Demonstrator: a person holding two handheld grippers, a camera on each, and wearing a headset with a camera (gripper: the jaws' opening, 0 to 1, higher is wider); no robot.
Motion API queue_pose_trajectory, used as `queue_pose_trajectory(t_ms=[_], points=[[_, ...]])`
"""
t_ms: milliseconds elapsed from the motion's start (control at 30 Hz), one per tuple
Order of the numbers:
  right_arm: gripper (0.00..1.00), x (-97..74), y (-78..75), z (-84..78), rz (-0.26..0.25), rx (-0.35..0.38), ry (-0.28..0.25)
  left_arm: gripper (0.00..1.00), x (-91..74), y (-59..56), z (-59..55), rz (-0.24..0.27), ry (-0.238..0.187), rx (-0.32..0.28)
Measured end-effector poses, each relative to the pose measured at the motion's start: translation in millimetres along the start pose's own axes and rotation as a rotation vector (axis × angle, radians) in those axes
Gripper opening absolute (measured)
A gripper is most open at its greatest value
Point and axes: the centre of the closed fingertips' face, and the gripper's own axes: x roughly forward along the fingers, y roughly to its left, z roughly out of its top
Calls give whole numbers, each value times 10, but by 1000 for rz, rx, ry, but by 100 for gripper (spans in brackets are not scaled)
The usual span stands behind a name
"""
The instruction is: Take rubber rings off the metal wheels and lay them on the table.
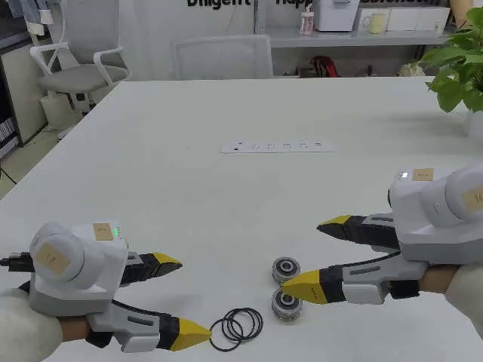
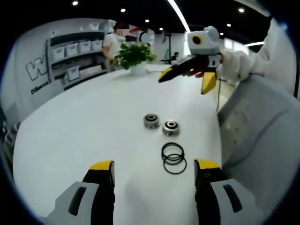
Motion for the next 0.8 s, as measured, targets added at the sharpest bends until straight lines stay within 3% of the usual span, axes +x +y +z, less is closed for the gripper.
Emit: queue_pose_trajectory(t_ms=[300,600,800], points=[[83,-196,-44,-115,-16,27,-17,71,-9,-12,87,-6,-31,-23],[88,-300,-53,-285,-45,72,-4,73,-47,-104,49,-39,-27,-40],[90,-325,4,-347,-37,82,11,77,-153,-91,30,-30,-48,-52]])
